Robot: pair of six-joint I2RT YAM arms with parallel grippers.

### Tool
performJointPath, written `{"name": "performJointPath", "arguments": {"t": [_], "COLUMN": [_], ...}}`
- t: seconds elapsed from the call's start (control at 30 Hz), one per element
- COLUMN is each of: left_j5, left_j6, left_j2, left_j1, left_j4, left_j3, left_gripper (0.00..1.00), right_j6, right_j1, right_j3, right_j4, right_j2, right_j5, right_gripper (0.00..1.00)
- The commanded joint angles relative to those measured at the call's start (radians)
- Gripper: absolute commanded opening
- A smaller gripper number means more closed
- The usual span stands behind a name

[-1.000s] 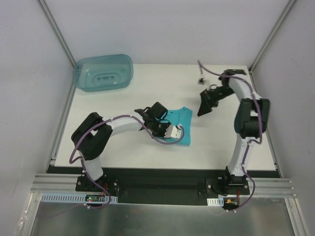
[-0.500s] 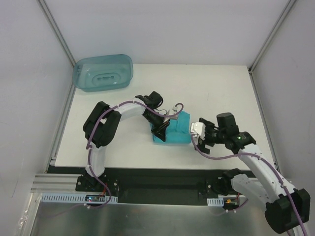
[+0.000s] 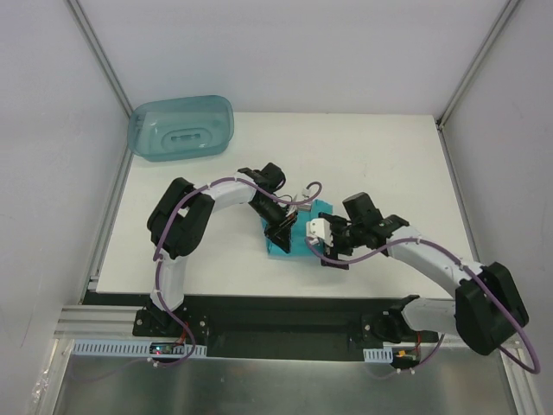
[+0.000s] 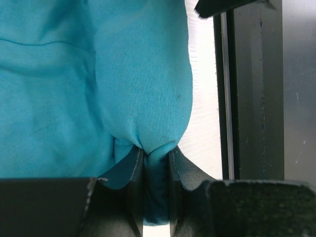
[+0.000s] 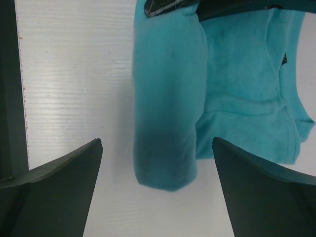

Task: Roll the t-shirts
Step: Roll the T-shirt to the center of the board.

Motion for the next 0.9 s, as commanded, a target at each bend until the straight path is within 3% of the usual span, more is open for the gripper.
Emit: {"name": "performJointPath", "arguments": {"t": [0.0,0.03,0.1,0.13,0.23,0.33,0.53,0.7,0.8,0.87], "left_j5": [0.089,0.094,0.112,0.119,0.157,0.206,0.266,0.3,0.329,0.336], "left_j6": [-0.004,-0.006,-0.016,-0.019,-0.029,-0.024,0.027,0.033,0.004,-0.071], "left_j2": [0.011,0.011,0.011,0.011,0.009,0.026,0.097,0.196,0.209,0.203], "left_j1": [0.015,0.018,0.031,0.037,0.066,0.1,0.133,0.162,0.204,0.25], "left_j4": [-0.038,-0.038,-0.04,-0.041,-0.064,-0.136,-0.309,-0.423,-0.434,-0.379], "left_j3": [0.021,0.019,0.016,0.013,0.002,0.016,0.058,0.101,0.075,0.042], "left_gripper": [0.0,0.0,0.0,0.0,0.0,0.0,0.0,0.0,0.08,0.19], "right_j6": [-0.018,-0.011,-0.016,-0.016,-0.067,-0.154,-0.304,-0.305,-0.3,-0.266], "right_j1": [0.032,0.034,0.046,0.042,0.022,-0.003,-0.02,-0.038,-0.041,-0.041], "right_j3": [0.067,0.079,0.117,0.129,0.217,0.328,0.467,0.587,0.662,0.688], "right_j4": [0.033,0.022,0.009,-0.022,-0.207,-0.476,-0.838,-0.933,-0.994,-1.019], "right_j2": [0.098,0.14,0.172,0.19,0.238,0.338,0.56,0.743,0.799,0.855], "right_j5": [-0.026,-0.01,0.007,0.001,-0.064,-0.156,-0.239,-0.256,-0.253,-0.245], "right_gripper": [0.92,0.81,0.67,0.53,0.25,0.14,0.11,0.11,0.11,0.11]}}
